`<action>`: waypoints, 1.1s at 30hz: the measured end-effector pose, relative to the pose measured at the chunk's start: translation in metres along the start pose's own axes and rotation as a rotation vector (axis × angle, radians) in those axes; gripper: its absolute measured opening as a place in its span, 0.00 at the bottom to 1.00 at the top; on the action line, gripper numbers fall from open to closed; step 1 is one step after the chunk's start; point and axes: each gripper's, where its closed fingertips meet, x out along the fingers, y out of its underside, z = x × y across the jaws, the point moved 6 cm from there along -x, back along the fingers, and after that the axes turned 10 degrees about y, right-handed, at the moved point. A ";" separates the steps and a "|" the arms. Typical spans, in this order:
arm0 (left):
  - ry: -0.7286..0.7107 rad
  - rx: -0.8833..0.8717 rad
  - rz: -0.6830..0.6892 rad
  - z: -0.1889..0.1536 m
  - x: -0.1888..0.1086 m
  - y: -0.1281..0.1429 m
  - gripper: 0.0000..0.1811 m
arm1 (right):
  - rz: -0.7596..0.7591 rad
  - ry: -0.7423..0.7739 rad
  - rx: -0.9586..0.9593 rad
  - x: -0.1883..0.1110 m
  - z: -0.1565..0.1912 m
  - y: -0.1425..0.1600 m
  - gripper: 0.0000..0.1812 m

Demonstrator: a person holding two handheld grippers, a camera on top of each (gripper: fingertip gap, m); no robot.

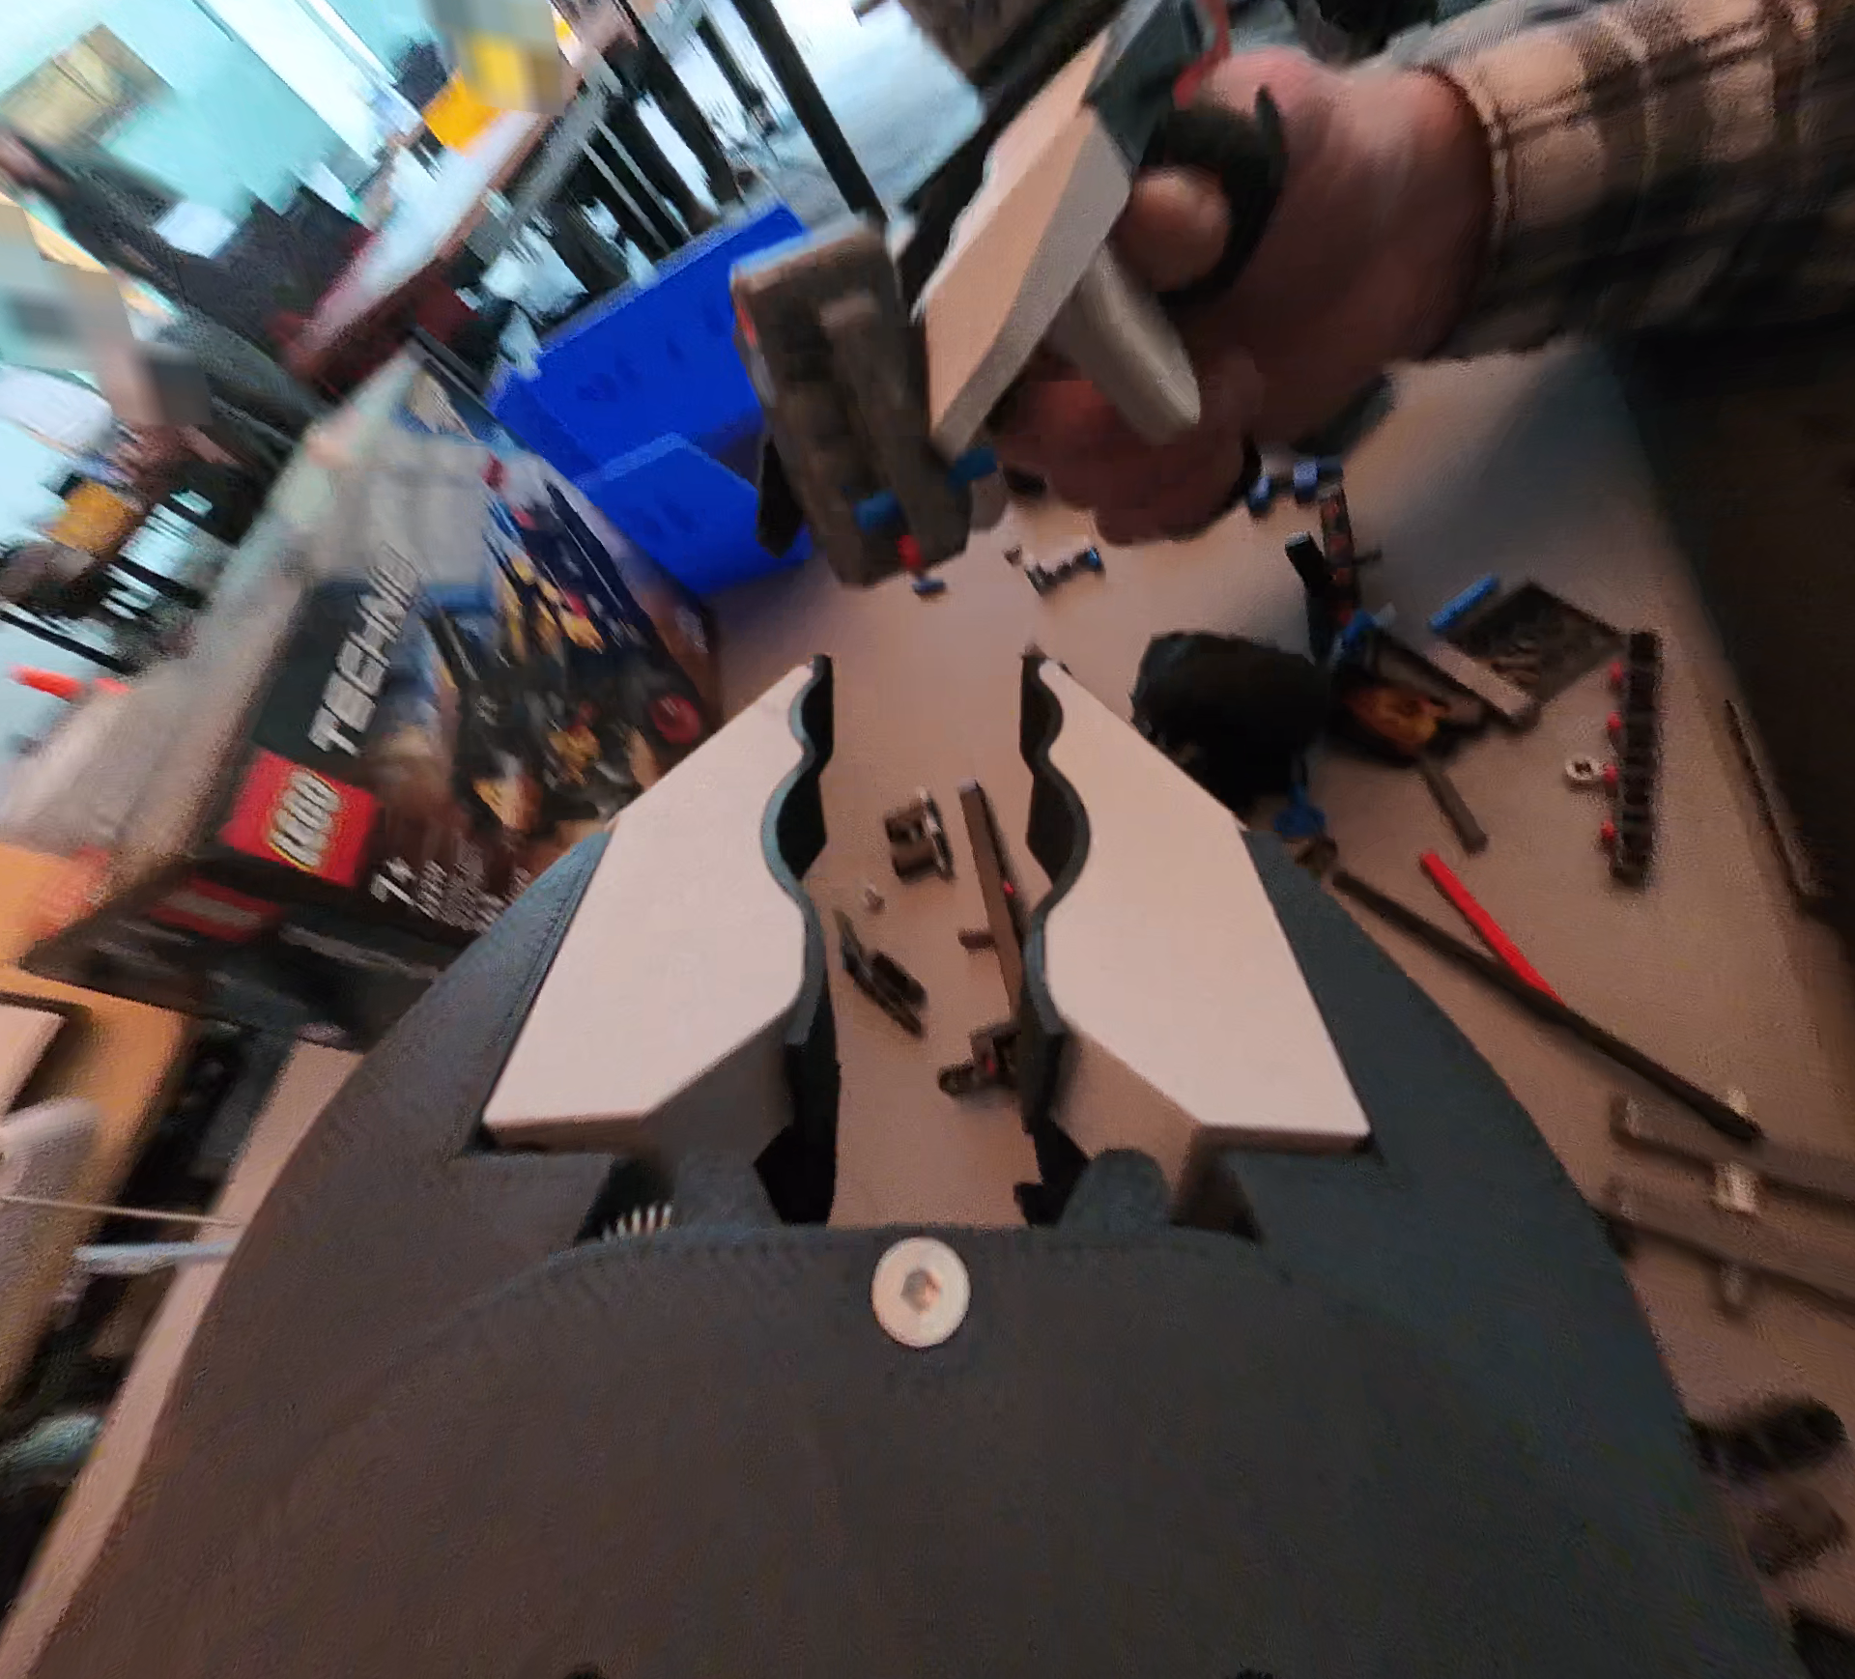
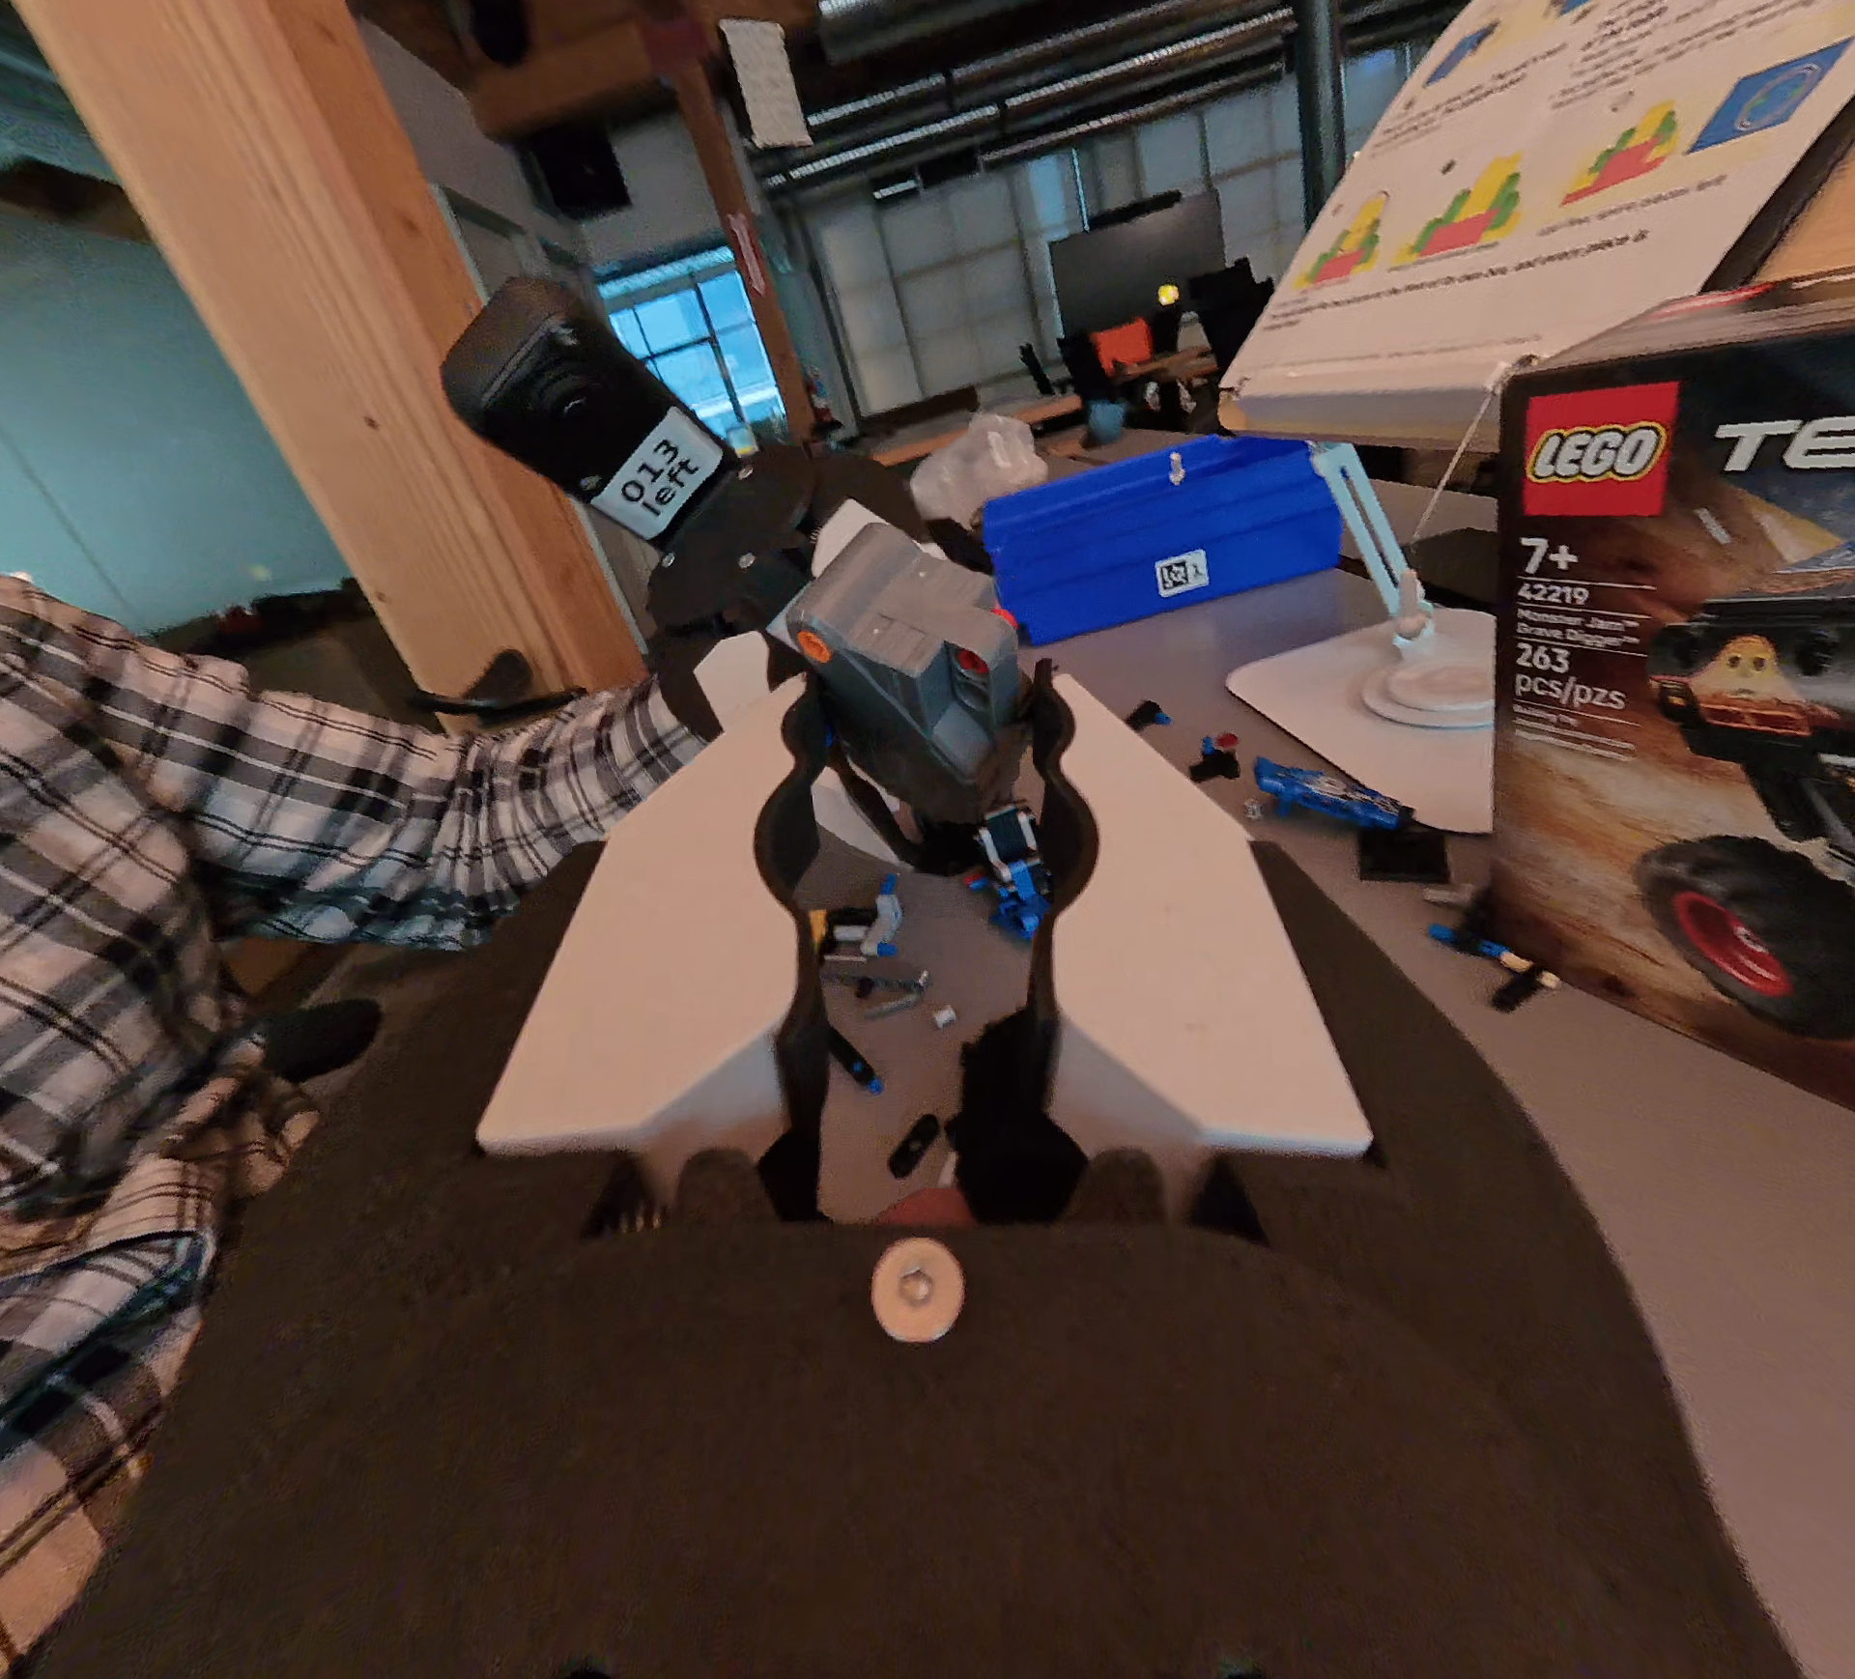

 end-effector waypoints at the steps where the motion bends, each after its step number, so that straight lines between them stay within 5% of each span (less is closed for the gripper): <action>1: -0.036 0.044 -0.026 -0.001 -0.001 -0.008 0.18 | -0.012 -0.015 0.008 0.000 0.001 -0.001 0.22; 14: -0.347 0.294 -0.165 -0.016 -0.008 -0.052 0.09 | -0.137 -0.117 0.010 -0.009 0.012 -0.014 0.22; 33: -0.318 0.236 -0.184 -0.020 -0.009 -0.065 0.04 | -0.199 -0.128 -0.016 -0.011 0.021 -0.021 0.22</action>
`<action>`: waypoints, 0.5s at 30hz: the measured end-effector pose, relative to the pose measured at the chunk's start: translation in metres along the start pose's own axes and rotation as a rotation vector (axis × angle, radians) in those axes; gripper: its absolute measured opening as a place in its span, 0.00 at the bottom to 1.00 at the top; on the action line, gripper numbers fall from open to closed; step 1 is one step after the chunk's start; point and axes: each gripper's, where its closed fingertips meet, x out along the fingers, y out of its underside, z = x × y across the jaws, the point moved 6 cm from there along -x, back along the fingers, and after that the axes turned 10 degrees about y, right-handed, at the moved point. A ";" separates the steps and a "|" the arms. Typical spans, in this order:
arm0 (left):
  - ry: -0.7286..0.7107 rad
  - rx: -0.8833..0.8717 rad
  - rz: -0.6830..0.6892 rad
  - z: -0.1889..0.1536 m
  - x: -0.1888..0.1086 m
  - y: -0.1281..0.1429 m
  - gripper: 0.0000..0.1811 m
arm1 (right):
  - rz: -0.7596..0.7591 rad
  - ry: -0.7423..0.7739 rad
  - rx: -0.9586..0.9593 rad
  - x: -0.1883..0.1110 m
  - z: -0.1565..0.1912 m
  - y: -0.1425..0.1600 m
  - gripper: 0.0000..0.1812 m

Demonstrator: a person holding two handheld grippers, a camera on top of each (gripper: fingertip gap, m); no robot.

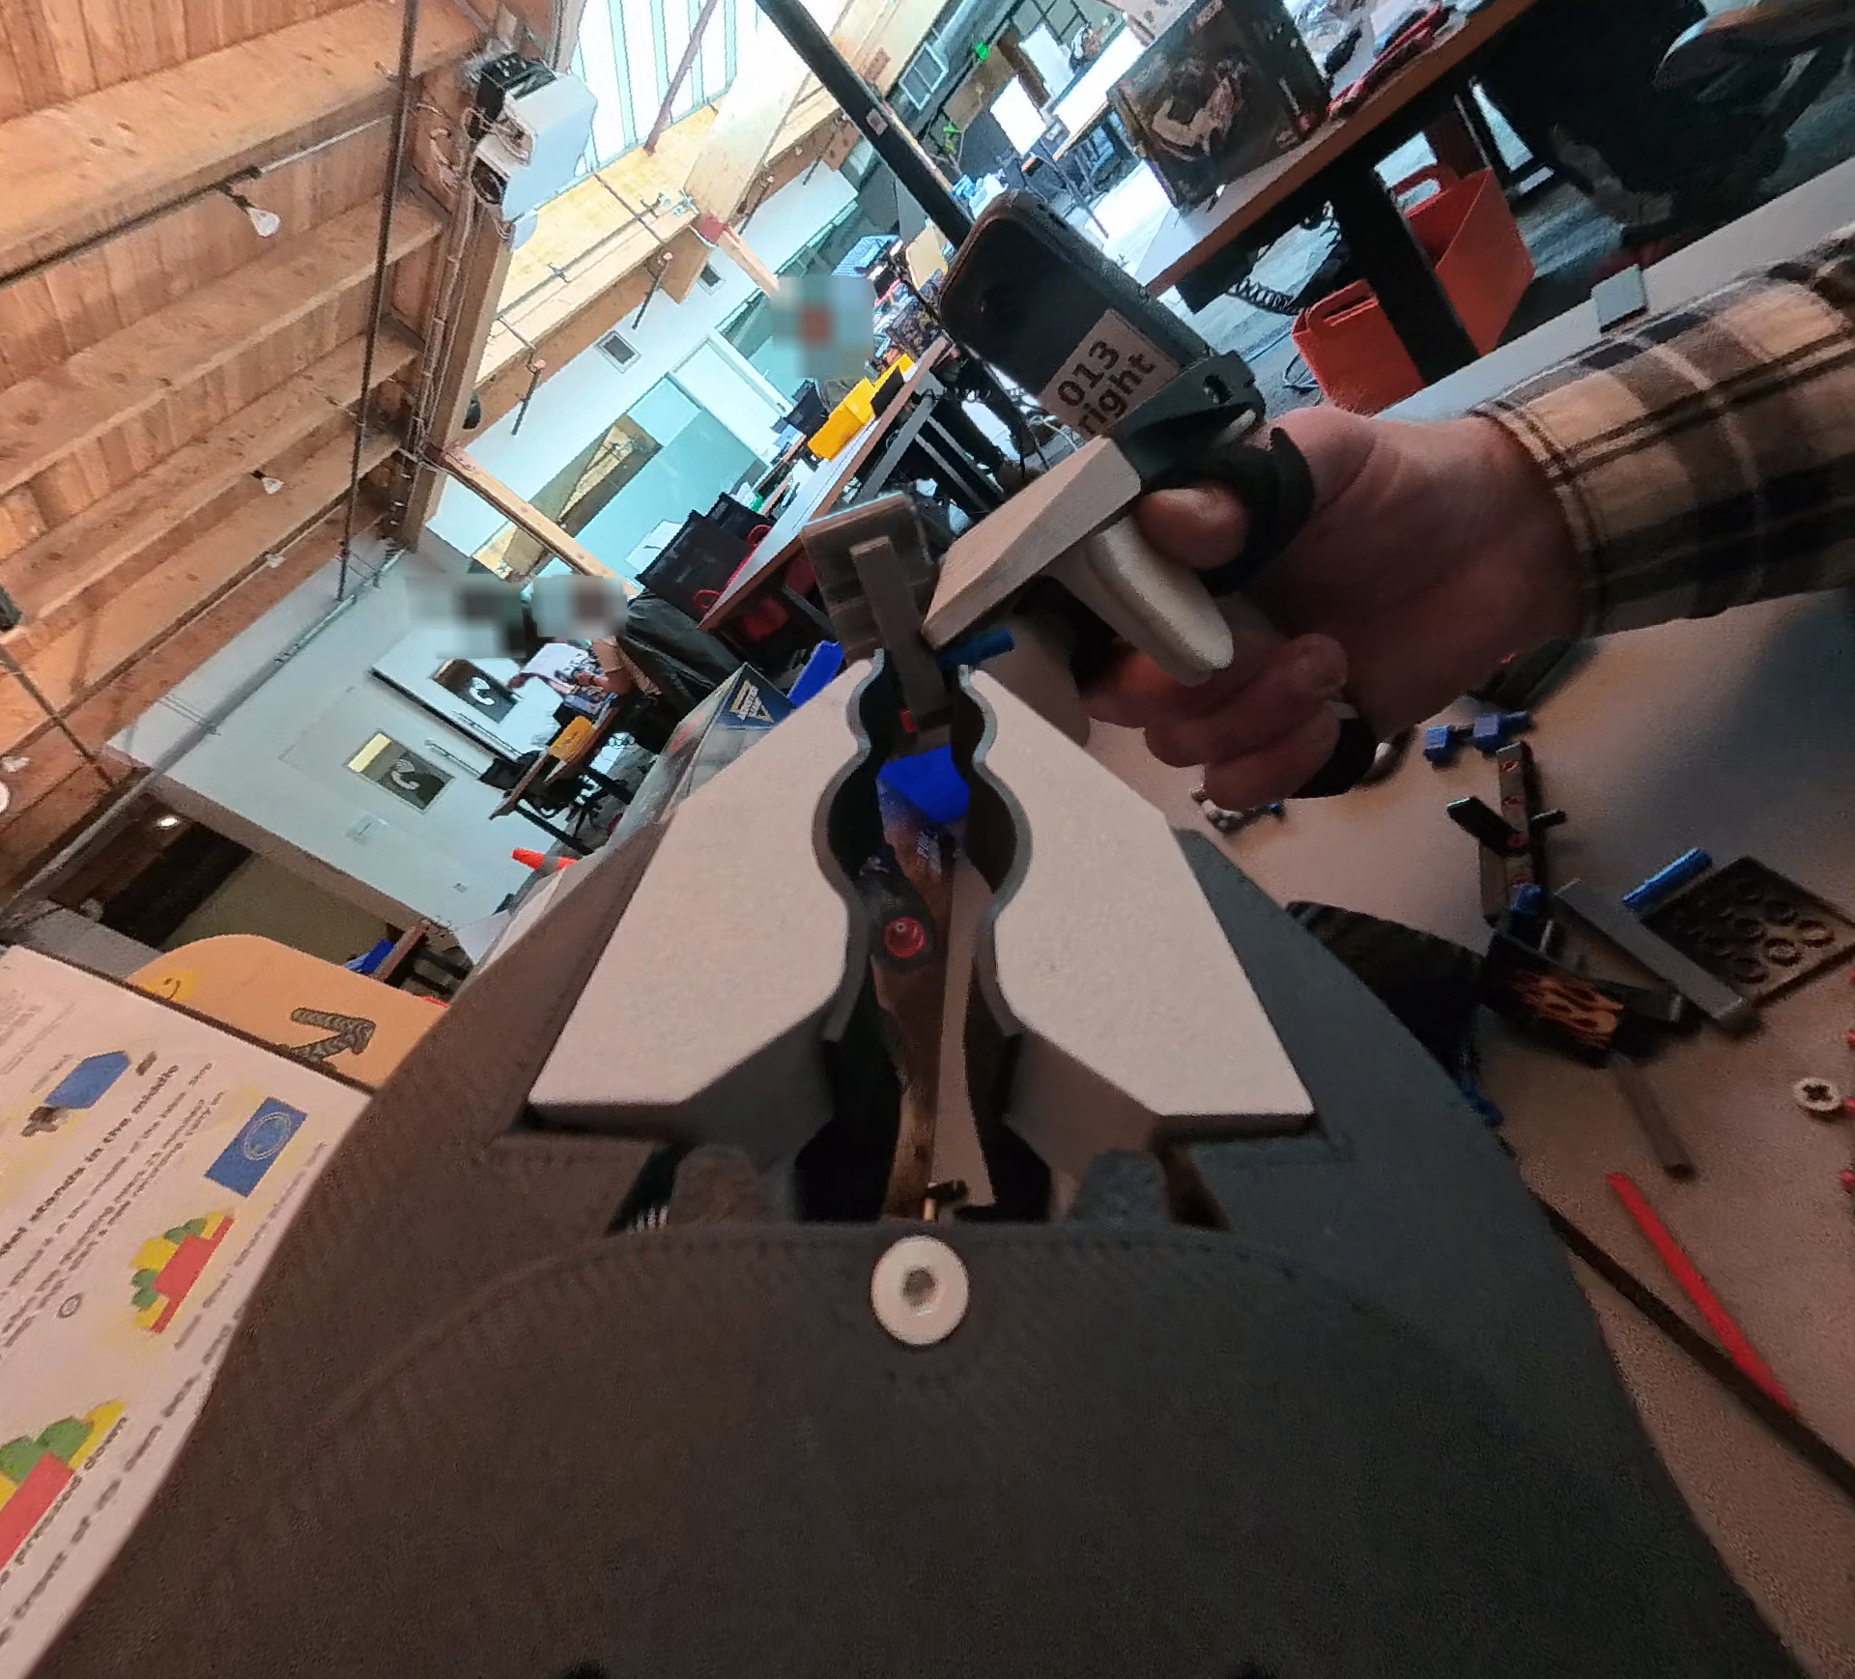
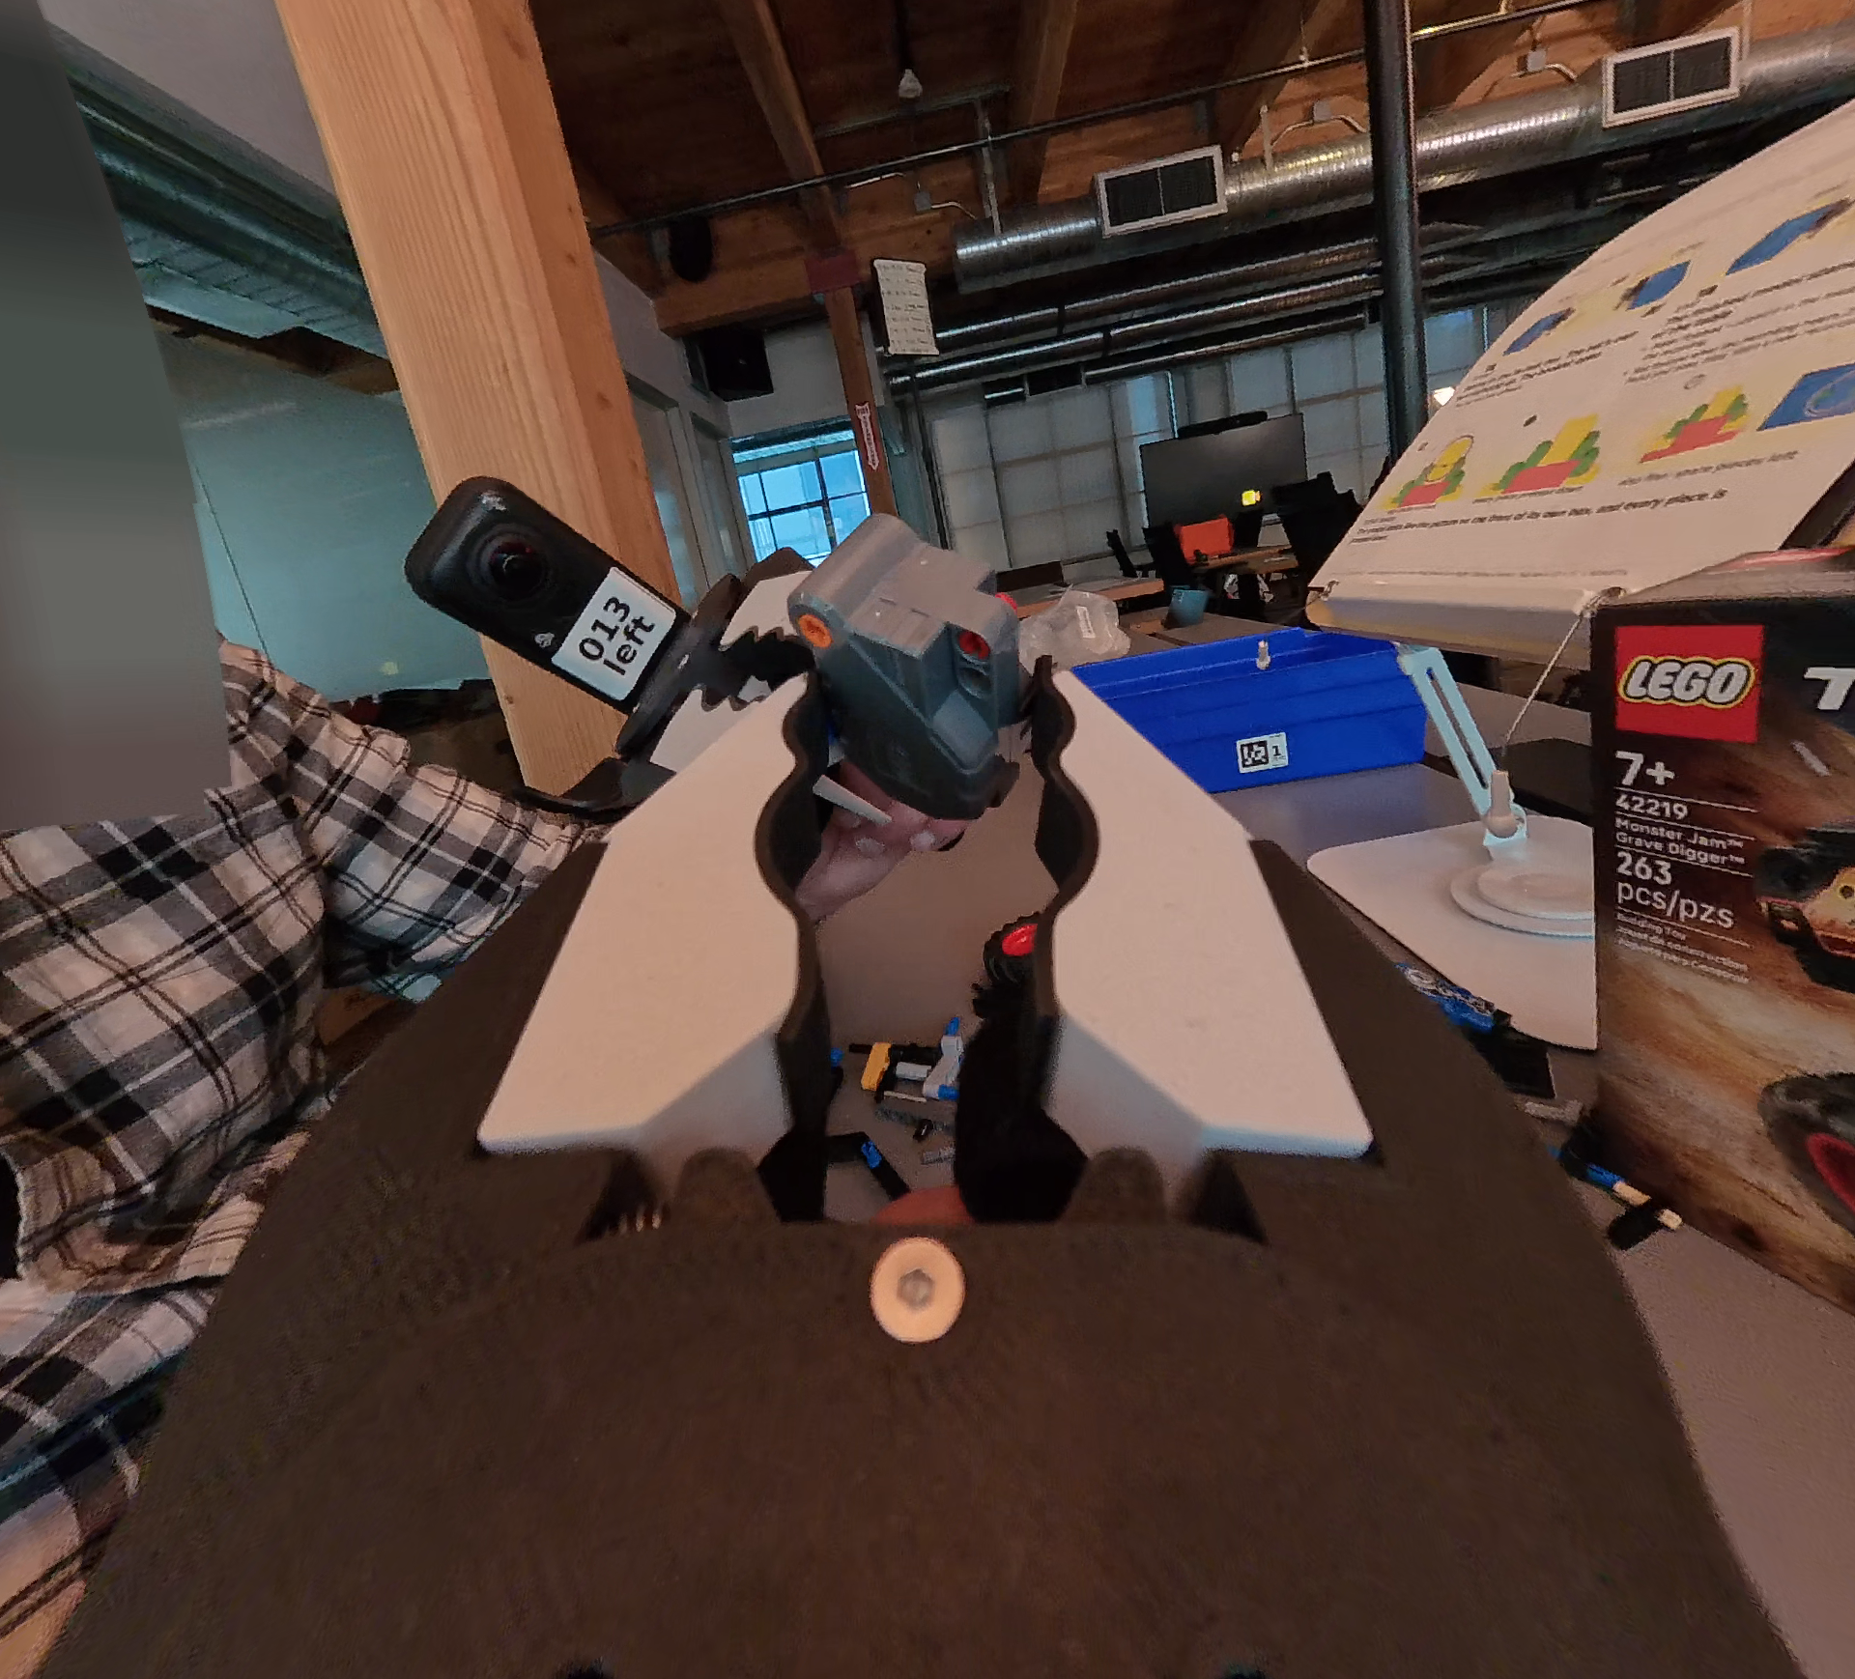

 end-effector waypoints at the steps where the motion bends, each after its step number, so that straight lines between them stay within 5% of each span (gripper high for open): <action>1: 0.001 -0.005 -0.002 0.000 0.000 0.002 0.04 | 0.003 0.005 0.006 0.001 -0.001 0.001 0.22; 10: -0.117 -0.024 0.092 0.014 -0.001 0.019 0.04 | 0.094 0.234 -0.155 -0.004 -0.012 0.000 0.20; 15: -0.200 0.078 0.172 0.013 0.001 0.021 0.04 | 0.123 0.237 -0.109 -0.001 -0.014 0.004 0.20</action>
